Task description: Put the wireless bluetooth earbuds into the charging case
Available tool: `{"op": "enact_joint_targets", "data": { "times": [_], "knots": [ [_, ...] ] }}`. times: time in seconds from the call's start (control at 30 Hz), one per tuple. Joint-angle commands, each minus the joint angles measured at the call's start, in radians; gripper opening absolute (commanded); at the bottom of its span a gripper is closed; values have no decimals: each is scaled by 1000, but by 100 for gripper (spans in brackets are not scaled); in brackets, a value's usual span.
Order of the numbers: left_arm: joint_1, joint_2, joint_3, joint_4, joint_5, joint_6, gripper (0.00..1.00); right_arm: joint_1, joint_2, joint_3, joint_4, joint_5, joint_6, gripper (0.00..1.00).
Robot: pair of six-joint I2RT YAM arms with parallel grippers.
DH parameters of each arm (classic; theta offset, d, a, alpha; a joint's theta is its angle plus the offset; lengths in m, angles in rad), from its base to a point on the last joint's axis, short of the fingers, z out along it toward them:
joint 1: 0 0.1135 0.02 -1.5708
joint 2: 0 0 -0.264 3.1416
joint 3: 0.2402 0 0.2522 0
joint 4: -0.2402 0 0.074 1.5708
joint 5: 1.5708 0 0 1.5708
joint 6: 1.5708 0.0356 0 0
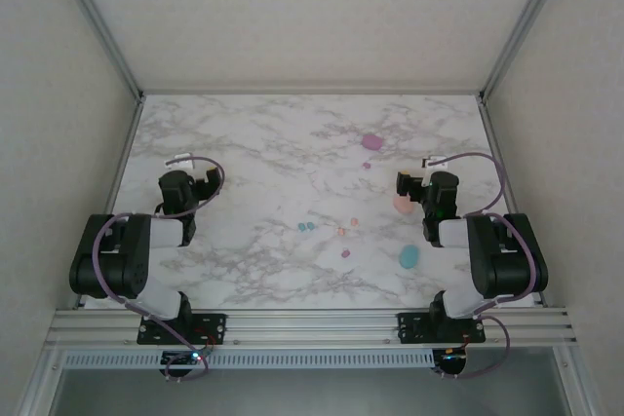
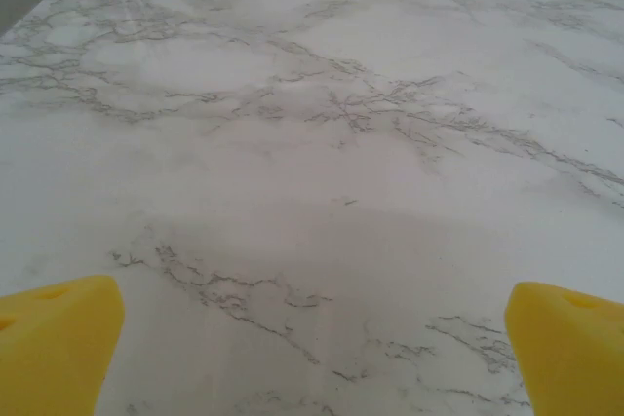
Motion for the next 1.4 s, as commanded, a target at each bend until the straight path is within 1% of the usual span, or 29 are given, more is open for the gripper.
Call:
{"op": "enact_joint_targets", "data": {
  "times": [0.0,0.9,1.0,1.03,1.1,1.17,1.23,1.3,1.33,1.37],
  "knots": [
    [-6,-3,3,26,-1,7,100,-6,4,-4,32,15,7,99],
    [-6,-5,-1,32,4,10,100,-15,1,-4,29,-12,7,99],
    [-7,-22,-10,32,18,14,100,-15,-36,20,-39,-22,5,97],
    [-8,-38,-19,36,-1,7,100,-14,-62,24,-91,-20,6,97],
    [-2,-98,-13,-20,-57,-23,100,-15,-127,107,-266,3,34,98],
    [6,-182,33,-181,-109,-69,100,-15,-184,211,-536,18,95,99],
    [10,-266,84,-363,-176,-154,100,-16,-212,325,-820,-16,157,99],
    [12,-338,134,-527,-214,-239,100,-16,-219,410,-1016,-70,220,99],
    [13,-368,164,-616,-219,-282,100,-17,-216,448,-1104,-90,259,99],
    [14,-389,183,-671,-210,-311,100,-16,-207,477,-1179,-103,292,99]
  ]
}}
